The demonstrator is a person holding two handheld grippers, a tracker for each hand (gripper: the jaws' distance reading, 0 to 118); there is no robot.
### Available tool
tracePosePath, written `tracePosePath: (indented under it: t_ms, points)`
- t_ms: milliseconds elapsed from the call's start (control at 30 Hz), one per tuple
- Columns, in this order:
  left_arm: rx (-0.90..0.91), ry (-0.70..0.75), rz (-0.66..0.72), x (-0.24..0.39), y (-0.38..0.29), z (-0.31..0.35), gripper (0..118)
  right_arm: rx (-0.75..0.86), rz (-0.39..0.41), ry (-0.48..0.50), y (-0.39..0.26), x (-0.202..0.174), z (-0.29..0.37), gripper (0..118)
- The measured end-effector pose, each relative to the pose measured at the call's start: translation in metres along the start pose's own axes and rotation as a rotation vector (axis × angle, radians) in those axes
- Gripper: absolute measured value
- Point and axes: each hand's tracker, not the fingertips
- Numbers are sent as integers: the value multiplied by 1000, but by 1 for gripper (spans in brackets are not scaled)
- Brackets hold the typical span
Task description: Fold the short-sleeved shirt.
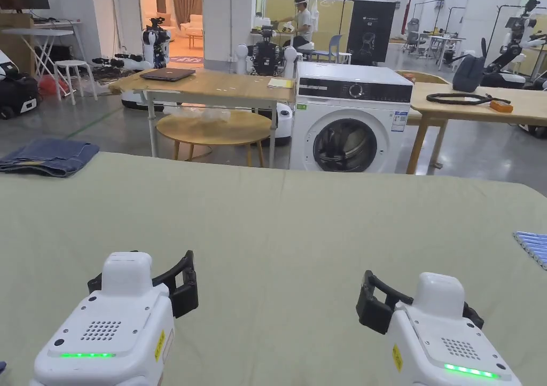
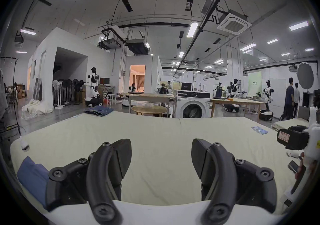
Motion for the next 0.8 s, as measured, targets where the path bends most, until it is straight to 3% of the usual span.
tracePosePath:
  t_ms: [300, 800]
  points:
    - [-3, -1, -10, -1, 0, -1, 72, -26, 12, -28, 4, -5, -2, 101]
    - [-10, -2, -8, 0, -1, -1, 72, -85, -45, -58, 9, -3, -8, 101]
